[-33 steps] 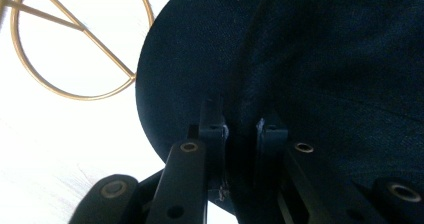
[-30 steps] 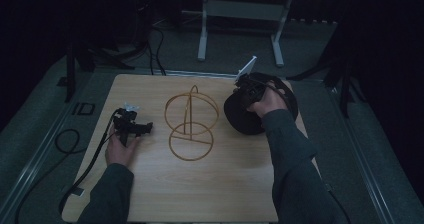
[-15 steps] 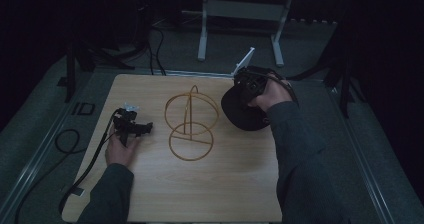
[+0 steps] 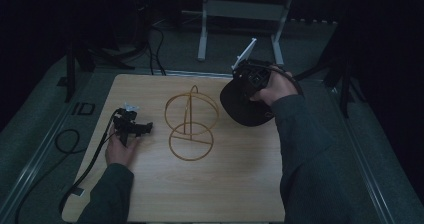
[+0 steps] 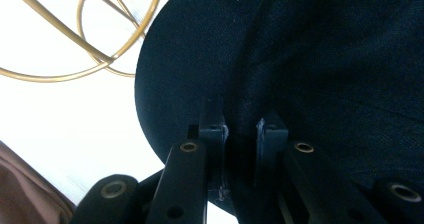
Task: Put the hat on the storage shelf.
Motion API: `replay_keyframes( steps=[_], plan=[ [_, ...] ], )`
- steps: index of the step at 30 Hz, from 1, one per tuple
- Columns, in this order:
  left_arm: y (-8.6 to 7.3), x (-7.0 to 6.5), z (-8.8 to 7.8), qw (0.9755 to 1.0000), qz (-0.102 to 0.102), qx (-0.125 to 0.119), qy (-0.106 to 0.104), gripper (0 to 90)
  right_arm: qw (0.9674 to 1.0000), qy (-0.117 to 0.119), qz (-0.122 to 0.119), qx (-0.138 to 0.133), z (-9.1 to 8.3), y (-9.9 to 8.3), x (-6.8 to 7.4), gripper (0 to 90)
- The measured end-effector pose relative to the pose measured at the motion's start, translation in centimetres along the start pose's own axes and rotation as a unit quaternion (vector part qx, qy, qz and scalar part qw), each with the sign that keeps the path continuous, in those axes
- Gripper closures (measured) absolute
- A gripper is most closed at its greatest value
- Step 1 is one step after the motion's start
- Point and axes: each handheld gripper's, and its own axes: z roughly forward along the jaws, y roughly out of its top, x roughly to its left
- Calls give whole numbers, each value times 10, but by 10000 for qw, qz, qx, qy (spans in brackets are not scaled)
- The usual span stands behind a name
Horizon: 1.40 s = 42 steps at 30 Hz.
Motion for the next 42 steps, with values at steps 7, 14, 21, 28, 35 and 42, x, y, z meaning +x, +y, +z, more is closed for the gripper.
replay_keyframes(
  steps=[7,14,21,28,35,42],
  plan=[
    [0,0,0,10000,-2,0,-1,32,9999,-15,-38,-95,-20,3,0,790],
    [0,0,0,10000,-1,0,1,32,9998,9,-128,-167,-31,3,3,789],
    [0,0,0,10000,-1,0,1,32,9992,-23,-338,-212,-39,6,16,789],
    [0,0,0,10000,0,1,1,32,9982,-21,-540,-270,-47,10,30,787],
    [0,0,0,10000,-3,1,0,32,9972,12,-674,-319,-53,11,39,787],
    [0,0,0,10000,-3,-3,7,32,9953,68,-890,-374,-61,13,50,787]
  ],
)
